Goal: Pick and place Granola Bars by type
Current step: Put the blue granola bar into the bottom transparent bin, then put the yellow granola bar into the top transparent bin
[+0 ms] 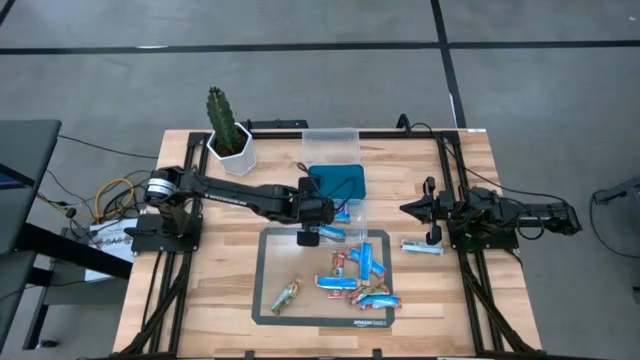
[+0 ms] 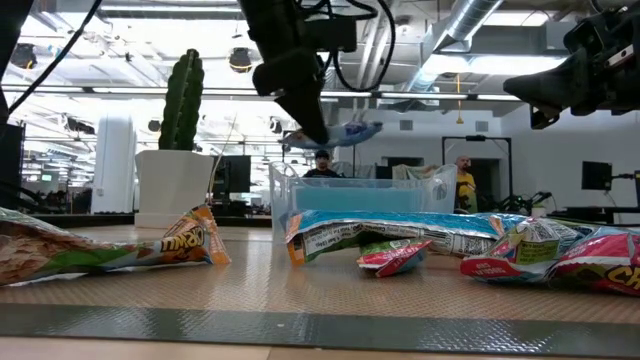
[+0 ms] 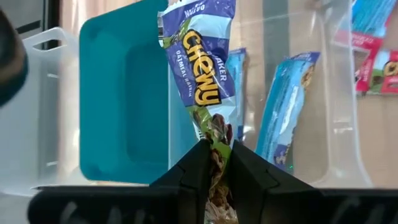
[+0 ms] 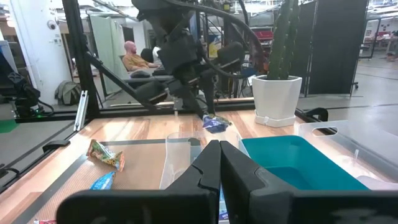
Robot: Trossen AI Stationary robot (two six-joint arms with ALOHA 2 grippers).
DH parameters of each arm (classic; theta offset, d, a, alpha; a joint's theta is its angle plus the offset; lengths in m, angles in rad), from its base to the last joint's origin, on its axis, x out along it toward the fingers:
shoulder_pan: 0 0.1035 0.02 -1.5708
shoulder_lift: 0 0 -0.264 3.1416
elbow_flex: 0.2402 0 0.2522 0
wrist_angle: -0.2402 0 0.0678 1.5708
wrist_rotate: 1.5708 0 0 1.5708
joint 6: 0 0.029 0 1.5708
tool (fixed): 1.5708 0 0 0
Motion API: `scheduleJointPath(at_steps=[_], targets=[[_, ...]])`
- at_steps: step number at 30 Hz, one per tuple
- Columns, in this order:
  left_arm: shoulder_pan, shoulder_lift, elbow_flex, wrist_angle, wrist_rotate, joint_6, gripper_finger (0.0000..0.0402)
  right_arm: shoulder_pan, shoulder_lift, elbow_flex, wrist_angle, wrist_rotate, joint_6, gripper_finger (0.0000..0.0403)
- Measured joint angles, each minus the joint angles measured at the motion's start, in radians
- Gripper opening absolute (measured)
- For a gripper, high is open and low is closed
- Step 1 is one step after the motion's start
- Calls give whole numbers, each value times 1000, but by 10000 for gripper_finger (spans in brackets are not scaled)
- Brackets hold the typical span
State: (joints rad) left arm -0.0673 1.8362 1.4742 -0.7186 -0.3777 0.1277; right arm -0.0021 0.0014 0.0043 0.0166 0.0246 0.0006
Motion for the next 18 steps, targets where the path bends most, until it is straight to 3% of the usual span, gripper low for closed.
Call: scheduleJointPath(at_steps=[12, 18], targets=[[-4, 0, 0, -13, -23, -17, 146, 0, 0, 0, 0, 0, 0, 0], [-31, 0, 0, -70, -28, -34, 162, 0, 0, 0, 0, 0, 0, 0]])
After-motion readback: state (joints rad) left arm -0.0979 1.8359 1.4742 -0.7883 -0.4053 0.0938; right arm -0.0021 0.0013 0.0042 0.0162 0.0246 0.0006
